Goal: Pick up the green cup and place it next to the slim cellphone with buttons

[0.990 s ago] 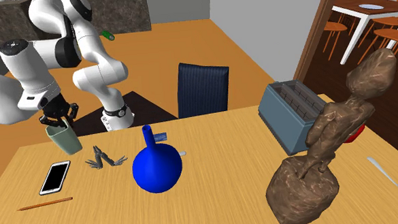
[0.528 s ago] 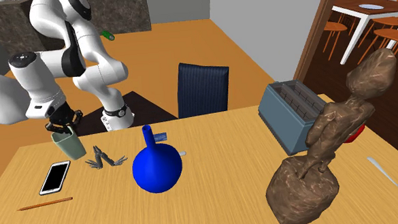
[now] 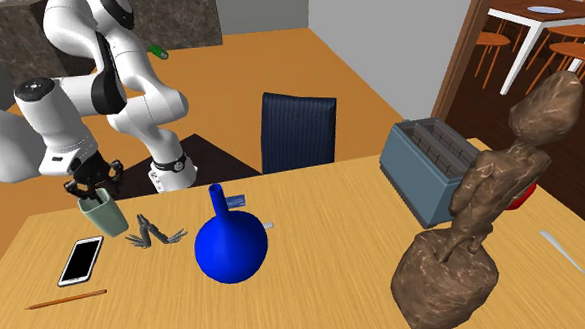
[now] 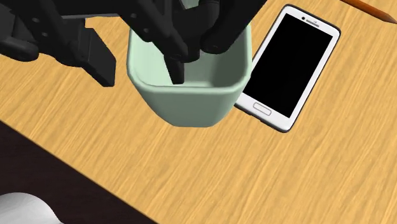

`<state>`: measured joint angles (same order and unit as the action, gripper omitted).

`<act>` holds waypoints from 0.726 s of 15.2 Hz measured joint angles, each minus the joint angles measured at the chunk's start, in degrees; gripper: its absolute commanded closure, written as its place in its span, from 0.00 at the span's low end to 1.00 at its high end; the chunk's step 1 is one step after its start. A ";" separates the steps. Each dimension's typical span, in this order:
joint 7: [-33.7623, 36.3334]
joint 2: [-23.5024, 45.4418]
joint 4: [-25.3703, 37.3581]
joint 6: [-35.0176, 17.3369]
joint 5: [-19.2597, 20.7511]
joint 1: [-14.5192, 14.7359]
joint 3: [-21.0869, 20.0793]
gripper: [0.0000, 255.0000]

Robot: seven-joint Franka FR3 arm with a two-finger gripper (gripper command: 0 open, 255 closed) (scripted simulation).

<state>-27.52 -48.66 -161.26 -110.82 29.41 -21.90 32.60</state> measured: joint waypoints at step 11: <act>-0.32 -2.06 5.35 7.33 -3.24 1.09 -3.38 0.00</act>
<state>-27.85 -50.72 -155.91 -103.48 26.18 -20.81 29.22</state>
